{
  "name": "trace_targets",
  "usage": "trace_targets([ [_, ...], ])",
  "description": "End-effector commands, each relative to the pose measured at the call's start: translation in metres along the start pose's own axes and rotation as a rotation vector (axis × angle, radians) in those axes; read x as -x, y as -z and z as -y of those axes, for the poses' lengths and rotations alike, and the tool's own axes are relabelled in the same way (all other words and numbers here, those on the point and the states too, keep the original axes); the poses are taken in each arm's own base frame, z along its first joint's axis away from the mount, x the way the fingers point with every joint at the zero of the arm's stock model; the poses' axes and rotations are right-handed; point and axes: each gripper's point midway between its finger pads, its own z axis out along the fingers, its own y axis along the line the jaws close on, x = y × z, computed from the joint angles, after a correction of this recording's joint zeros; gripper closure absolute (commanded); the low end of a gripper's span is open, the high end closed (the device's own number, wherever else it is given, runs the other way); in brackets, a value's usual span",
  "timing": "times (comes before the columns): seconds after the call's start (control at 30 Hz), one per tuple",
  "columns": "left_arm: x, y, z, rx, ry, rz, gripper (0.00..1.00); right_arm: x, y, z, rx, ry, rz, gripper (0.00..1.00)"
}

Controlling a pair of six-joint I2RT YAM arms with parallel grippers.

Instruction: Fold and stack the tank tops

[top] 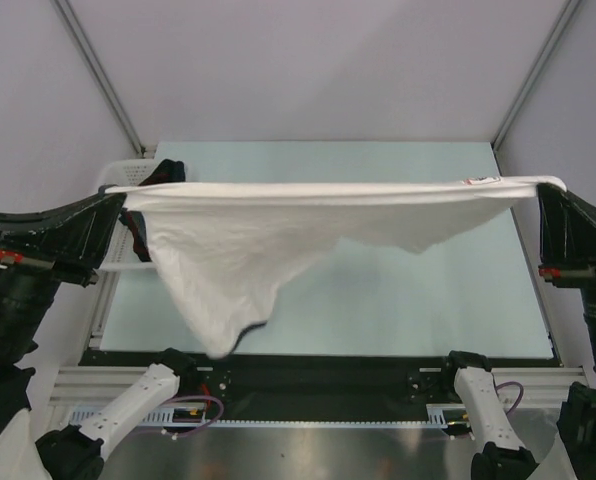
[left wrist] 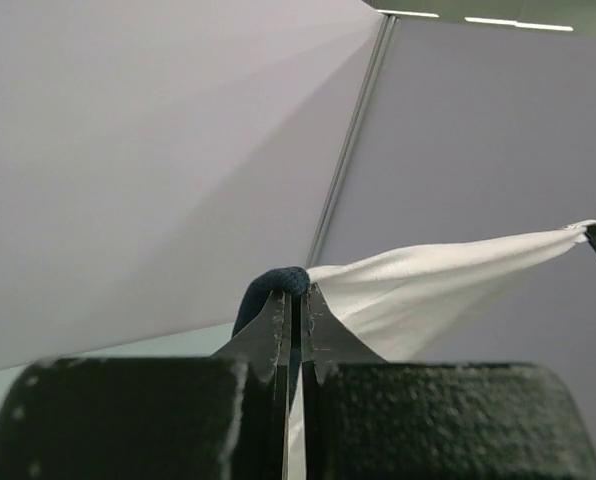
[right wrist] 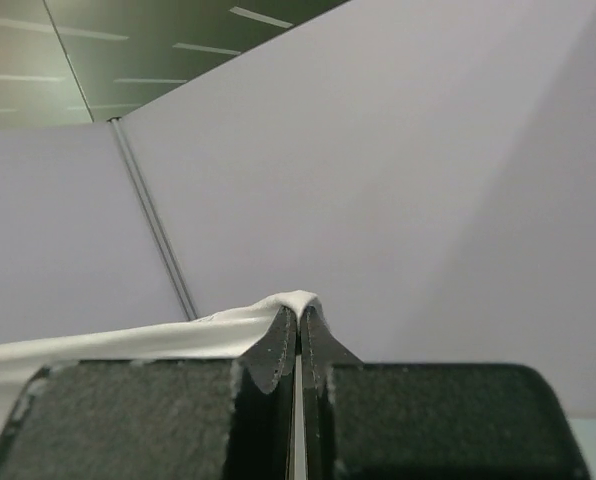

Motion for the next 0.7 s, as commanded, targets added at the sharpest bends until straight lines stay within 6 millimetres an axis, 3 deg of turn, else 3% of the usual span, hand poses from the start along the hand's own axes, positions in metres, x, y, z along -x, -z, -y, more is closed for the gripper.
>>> trace_targets([
  [0.0,0.007,-0.003,-0.008,0.050,-0.004,0.032,1.00,-0.003,-0.002,0.021,-0.102,0.038,-0.013,1.00],
  [0.13,-0.005,-0.018,-0.014,0.064,0.016,-0.006,1.00,-0.014,-0.011,0.030,-0.118,0.017,-0.054,1.00],
  [0.23,-0.031,-0.040,-0.029,0.097,0.025,-0.064,1.00,-0.034,-0.024,0.051,-0.165,-0.013,-0.106,1.00],
  [0.33,-0.075,-0.064,-0.049,0.124,0.041,-0.136,1.00,-0.068,-0.041,0.080,-0.223,-0.063,-0.184,1.00],
  [0.37,-0.111,-0.071,-0.065,0.154,0.052,-0.204,1.00,-0.097,-0.047,0.103,-0.276,-0.101,-0.246,1.00],
  [0.4,-0.123,-0.079,-0.071,0.157,0.066,-0.203,1.00,-0.111,-0.049,0.115,-0.305,-0.119,-0.273,1.00],
  [0.43,-0.167,-0.082,-0.091,0.201,0.080,-0.280,1.00,-0.127,-0.052,0.130,-0.342,-0.132,-0.294,1.00],
  [0.5,-0.198,-0.089,-0.108,0.237,0.105,-0.289,1.00,-0.181,-0.050,0.167,-0.433,-0.188,-0.391,1.00],
  [0.53,-0.241,-0.086,-0.129,0.297,0.115,-0.360,1.00,-0.197,-0.049,0.178,-0.460,-0.204,-0.413,1.00],
  [0.57,-0.262,-0.086,-0.138,0.314,0.123,-0.390,1.00,-0.207,-0.053,0.186,-0.464,-0.213,-0.408,1.00],
  [0.6,-0.275,-0.090,-0.144,0.318,0.128,-0.391,1.00,-0.248,-0.043,0.210,-0.531,-0.258,-0.476,1.00],
  [0.67,-0.337,-0.085,-0.177,0.415,0.129,-0.491,1.00,-0.276,-0.044,0.232,-0.568,-0.280,-0.477,1.00],
])
